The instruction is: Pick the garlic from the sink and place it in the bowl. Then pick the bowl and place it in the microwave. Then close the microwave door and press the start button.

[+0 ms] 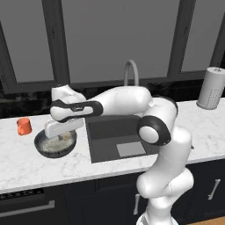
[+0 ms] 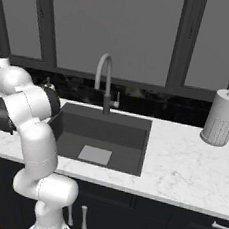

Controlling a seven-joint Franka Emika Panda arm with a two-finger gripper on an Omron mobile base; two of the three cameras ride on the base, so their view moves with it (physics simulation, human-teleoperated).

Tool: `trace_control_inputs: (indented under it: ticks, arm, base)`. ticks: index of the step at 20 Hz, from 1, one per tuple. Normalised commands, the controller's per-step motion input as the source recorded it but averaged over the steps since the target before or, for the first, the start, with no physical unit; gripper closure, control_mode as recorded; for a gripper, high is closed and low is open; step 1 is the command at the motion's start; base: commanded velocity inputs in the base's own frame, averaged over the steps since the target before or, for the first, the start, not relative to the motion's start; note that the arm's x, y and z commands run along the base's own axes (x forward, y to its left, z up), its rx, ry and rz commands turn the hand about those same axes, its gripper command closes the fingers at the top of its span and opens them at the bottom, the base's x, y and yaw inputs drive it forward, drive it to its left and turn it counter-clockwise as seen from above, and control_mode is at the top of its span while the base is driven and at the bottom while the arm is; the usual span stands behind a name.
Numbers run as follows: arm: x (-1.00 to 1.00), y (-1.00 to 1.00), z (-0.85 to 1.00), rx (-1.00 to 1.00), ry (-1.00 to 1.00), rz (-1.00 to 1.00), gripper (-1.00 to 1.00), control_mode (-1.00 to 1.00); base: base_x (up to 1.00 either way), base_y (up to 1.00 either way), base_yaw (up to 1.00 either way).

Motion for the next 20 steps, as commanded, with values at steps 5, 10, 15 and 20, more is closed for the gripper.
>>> trace_control_inputs:
  ticks: [5, 10, 15, 20]
  arm:
    - [0.57, 0.46, -0.33, 0.00, 0.00, 0.00, 1.00, -1.00]
    - [0.46, 0.30, -0.36, 0.00, -0.01, 0.00, -1.00, -1.00]
    - [0.07, -0.14, -0.14, 0.01, -0.04, -0.05, -1.00, -1.00]
    - [-0.12, -0.59, 0.08, 0.09, -0.11, -0.11, -1.00, -1.00]
  base:
    - [0.00, 0.00, 0.00]
    - [0.00, 0.00, 0.00]
    - [0.00, 0.00, 0.00]
    - [0.00, 0.00, 0.00]
